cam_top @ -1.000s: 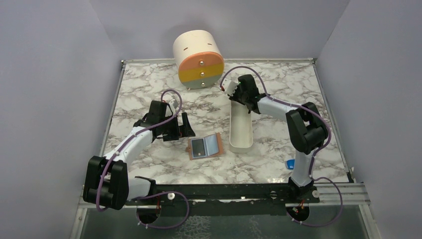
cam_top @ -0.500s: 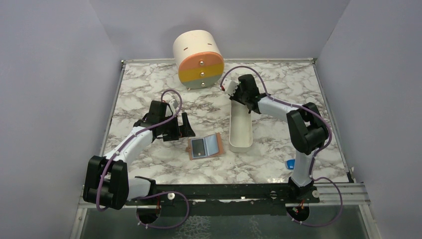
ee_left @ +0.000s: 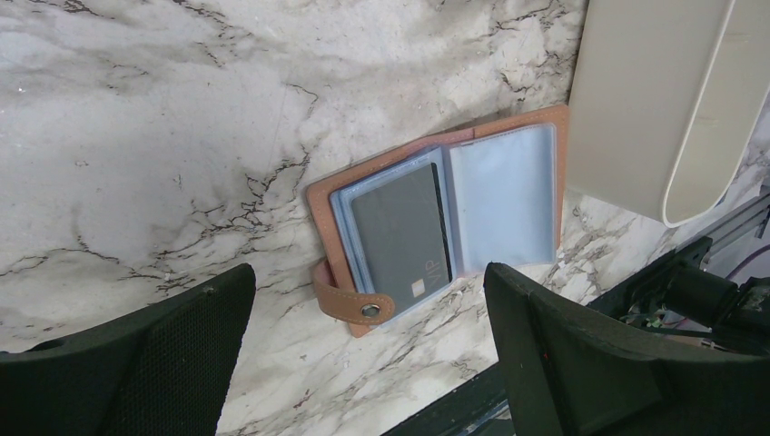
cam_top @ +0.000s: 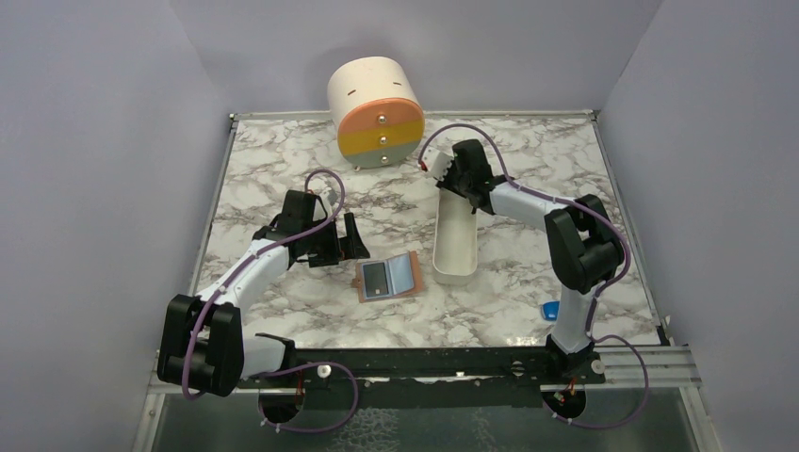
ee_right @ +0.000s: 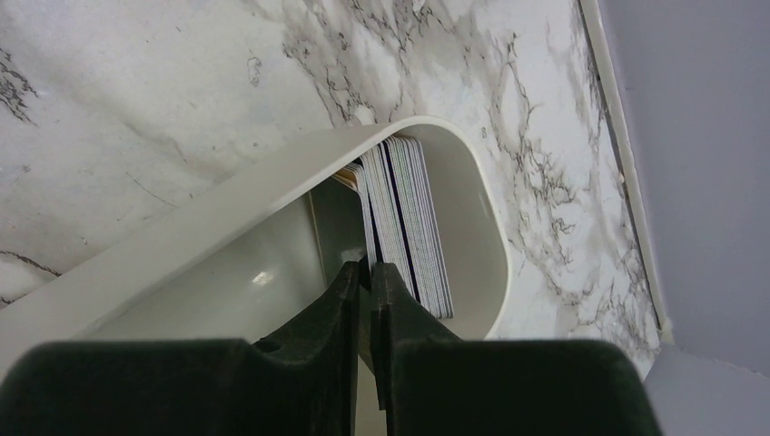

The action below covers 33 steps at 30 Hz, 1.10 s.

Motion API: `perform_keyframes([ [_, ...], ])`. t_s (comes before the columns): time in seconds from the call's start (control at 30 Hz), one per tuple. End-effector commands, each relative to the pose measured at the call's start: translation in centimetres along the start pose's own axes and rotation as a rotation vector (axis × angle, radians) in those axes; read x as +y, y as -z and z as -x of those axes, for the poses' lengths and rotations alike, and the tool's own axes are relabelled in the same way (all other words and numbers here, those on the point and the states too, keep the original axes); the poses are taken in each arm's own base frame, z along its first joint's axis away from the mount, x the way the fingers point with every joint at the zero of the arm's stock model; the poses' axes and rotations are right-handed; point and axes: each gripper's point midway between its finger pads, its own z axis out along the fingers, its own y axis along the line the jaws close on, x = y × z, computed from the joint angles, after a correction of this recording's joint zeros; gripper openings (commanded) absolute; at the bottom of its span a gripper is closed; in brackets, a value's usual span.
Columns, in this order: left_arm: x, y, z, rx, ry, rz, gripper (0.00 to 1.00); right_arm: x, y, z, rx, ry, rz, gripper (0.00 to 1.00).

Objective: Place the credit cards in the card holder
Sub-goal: Pick up the credit card from the storage box.

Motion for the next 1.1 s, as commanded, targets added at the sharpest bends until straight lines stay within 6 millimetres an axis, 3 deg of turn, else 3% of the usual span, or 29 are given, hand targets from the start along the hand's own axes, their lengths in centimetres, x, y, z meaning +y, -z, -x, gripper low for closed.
perform_keyframes([
  [0.0,-0.7,0.4,0.5,-0.006,-0.015,-0.025,0.99,-3.6,1.2,1.6,-0.036,-0.005,-0.097,0.07],
  [0.27,-0.7,0.4,0.5,-0.006,-0.015,-0.025,0.99,-3.9,1.0,1.6,-0.025,0.002,-0.097,0.11],
  [0.43,-0.7,0.4,0.5,-0.006,-0.017,-0.026,0.99,-3.9,1.0,1.7,-0.033,0.000,-0.084,0.03],
  [0.63,-0.7,0.4,0.5,-0.005,-0.017,-0.027,0.99,-3.9,1.2,1.9,-0.037,-0.003,-0.071,0.01],
  [0.87,-0.8,0.4,0.4,-0.006,-0.016,-0.030,0.99,-3.4,3.1,2.9,-0.056,-0.044,-0.001,0.01],
  [1.07,-1.2,0.6,0.7,-0.019,-0.018,-0.048,0.99,-3.6,6.2,4.2,-0.066,-0.170,0.032,0.01],
])
